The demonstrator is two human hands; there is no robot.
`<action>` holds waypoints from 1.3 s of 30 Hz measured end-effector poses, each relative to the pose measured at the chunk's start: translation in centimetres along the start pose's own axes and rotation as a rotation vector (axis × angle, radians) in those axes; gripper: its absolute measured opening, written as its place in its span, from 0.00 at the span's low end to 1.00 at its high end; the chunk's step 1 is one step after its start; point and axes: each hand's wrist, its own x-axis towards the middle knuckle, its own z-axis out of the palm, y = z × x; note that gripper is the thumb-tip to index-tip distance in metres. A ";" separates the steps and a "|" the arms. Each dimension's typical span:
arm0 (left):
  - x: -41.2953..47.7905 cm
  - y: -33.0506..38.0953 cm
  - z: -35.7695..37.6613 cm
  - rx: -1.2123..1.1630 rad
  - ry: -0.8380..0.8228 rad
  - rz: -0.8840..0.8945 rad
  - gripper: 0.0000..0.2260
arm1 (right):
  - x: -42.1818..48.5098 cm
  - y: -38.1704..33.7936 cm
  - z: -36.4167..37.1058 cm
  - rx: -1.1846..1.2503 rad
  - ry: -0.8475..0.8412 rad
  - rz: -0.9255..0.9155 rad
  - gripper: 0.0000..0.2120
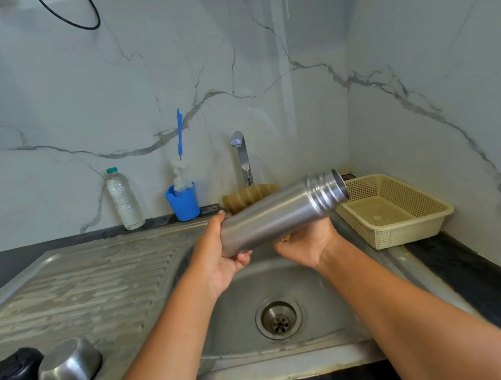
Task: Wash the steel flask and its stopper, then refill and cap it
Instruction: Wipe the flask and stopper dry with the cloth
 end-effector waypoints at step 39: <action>1.0 0.0 -0.7 0.660 0.088 0.778 0.05 | 1.7 1.9 2.8 -1.799 -0.192 -0.417 0.20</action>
